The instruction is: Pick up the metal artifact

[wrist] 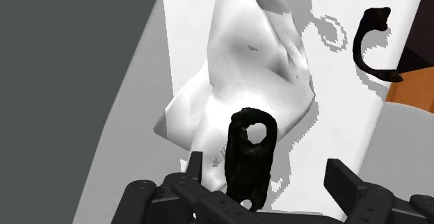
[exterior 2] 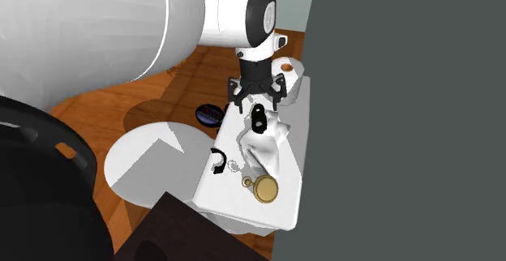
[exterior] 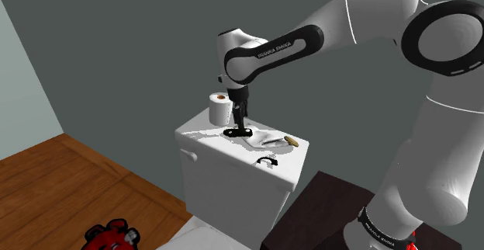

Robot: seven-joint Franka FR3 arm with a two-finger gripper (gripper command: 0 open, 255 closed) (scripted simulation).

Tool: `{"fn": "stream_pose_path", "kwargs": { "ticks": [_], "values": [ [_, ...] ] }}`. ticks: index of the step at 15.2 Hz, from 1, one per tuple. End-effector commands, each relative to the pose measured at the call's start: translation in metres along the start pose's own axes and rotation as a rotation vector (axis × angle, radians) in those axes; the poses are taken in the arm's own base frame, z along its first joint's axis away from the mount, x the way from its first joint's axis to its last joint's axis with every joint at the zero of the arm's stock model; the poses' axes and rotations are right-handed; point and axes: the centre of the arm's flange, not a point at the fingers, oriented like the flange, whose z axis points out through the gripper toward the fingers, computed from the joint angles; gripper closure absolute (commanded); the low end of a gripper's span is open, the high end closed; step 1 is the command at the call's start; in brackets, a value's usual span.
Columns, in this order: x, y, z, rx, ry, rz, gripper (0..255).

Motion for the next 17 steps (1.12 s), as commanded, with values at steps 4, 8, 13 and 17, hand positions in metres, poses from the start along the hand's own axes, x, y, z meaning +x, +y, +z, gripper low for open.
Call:
{"fn": "stream_pose_path", "kwargs": {
  "ticks": [4, 8, 13, 17],
  "values": [
    [0.018, 0.002, 0.026, -0.005, -0.003, -0.016, 0],
    [0.022, 0.001, 0.044, -0.005, -0.003, -0.016, 0],
    [0.023, 0.001, 0.044, -0.006, -0.003, -0.016, 255],
    [0.024, 0.001, 0.044, -0.005, -0.003, -0.016, 255]
  ]
}}
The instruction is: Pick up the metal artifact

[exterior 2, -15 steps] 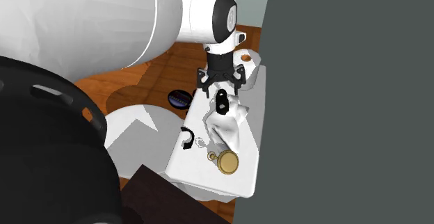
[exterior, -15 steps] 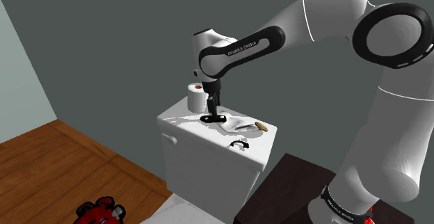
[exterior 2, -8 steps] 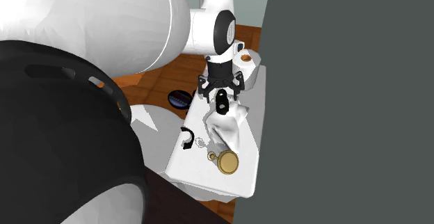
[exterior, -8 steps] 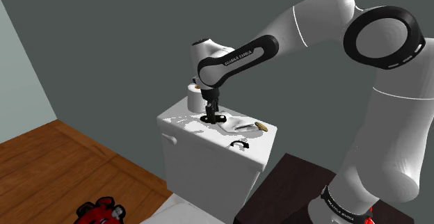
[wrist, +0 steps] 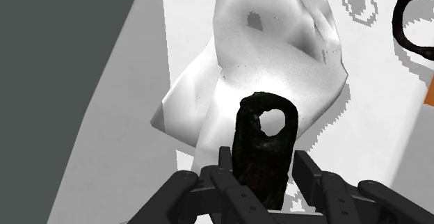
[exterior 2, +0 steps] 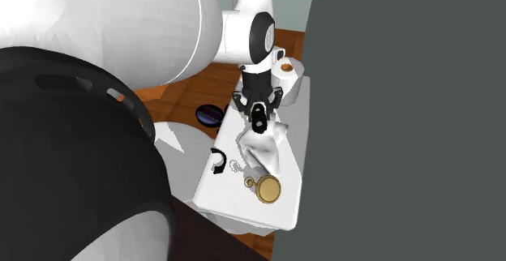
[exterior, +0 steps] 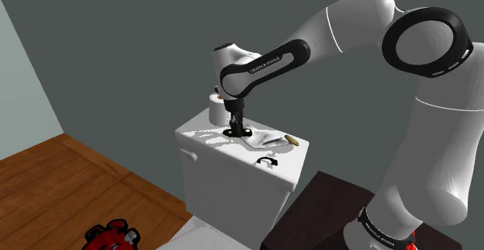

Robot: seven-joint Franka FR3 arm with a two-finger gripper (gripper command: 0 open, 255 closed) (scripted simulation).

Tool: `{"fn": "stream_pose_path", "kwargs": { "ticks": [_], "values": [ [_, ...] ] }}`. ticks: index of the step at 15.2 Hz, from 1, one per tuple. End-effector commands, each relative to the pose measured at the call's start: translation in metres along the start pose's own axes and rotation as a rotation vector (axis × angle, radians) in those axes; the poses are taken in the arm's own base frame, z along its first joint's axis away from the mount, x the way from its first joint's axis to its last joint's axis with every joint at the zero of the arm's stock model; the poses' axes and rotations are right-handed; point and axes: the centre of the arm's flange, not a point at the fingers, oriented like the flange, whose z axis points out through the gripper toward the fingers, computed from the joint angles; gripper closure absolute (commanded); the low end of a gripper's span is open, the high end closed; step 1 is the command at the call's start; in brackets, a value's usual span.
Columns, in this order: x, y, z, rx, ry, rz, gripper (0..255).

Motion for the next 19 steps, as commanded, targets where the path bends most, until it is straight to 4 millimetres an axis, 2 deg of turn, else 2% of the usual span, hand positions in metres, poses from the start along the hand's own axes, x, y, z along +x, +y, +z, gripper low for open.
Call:
{"fn": "stream_pose_path", "kwargs": {
  "ticks": [1, 2, 17, 19],
  "values": [
    [0.001, -0.001, 0.002, 0.002, -0.003, -0.001, 255],
    [-0.001, -0.001, 0.002, 0.002, -0.003, -0.001, 255],
    [-0.02, 0.003, -0.074, 0.002, -0.003, -0.001, 255],
    [-0.02, 0.003, -0.075, 0.002, -0.003, -0.001, 255]
  ]
}}
